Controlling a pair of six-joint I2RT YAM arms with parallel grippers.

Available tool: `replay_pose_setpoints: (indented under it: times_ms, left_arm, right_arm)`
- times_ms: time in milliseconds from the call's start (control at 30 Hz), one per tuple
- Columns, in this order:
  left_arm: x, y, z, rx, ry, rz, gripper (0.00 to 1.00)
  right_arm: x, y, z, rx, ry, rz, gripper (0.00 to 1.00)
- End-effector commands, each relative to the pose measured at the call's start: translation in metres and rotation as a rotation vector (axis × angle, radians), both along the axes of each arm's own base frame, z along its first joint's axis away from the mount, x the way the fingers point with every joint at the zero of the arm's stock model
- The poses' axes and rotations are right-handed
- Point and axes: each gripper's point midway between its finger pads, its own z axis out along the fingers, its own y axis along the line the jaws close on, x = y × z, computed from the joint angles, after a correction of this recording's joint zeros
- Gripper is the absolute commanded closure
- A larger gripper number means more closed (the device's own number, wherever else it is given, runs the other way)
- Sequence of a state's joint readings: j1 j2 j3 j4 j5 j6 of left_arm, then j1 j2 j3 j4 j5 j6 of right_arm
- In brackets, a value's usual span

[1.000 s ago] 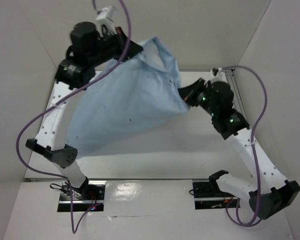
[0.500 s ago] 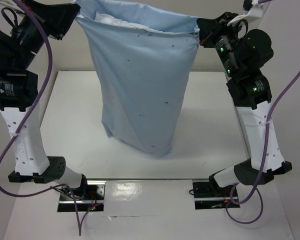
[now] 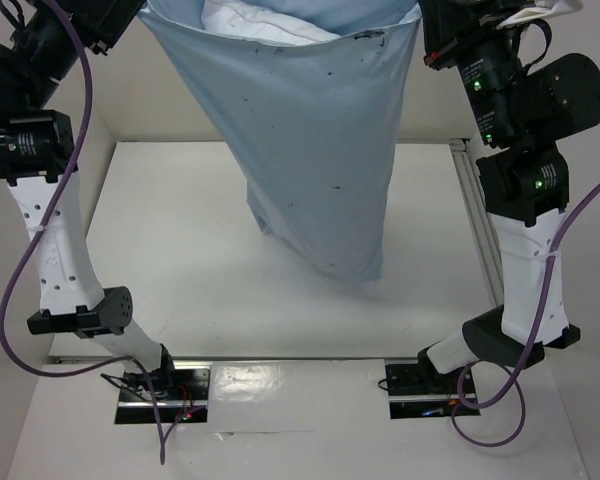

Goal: Put the pillow into the pillowcase

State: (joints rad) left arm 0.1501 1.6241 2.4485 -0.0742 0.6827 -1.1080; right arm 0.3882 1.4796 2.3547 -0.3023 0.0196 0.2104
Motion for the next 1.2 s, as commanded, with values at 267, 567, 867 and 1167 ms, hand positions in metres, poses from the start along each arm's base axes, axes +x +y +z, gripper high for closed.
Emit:
replay_pose_setpoints:
  times_ms: [267, 567, 867, 1167]
  left_arm:
    - [0.064, -0.005, -0.079, 0.103, 0.146, -0.211, 1.0]
    - [0.012, -0.005, -0.026, 0.176, -0.036, -0.267, 1.0]
    - [-0.085, 0.011, 0.03, 0.162, -0.219, -0.106, 1.0]
    - [-0.062, 0.049, 0.03, 0.097, -0.163, -0.016, 1.0]
  right_arm:
    - [0.048, 0.005, -0.053, -0.061, 0.1, -0.069, 1.0]
    - [-0.032, -0.019, 0.051, 0.012, -0.201, -0.03, 1.0]
    - [-0.1, -0.008, 0.076, 0.051, -0.368, 0.17, 1.0]
    - [-0.046, 0.017, 0.051, 0.031, -0.257, 0.21, 1.0]
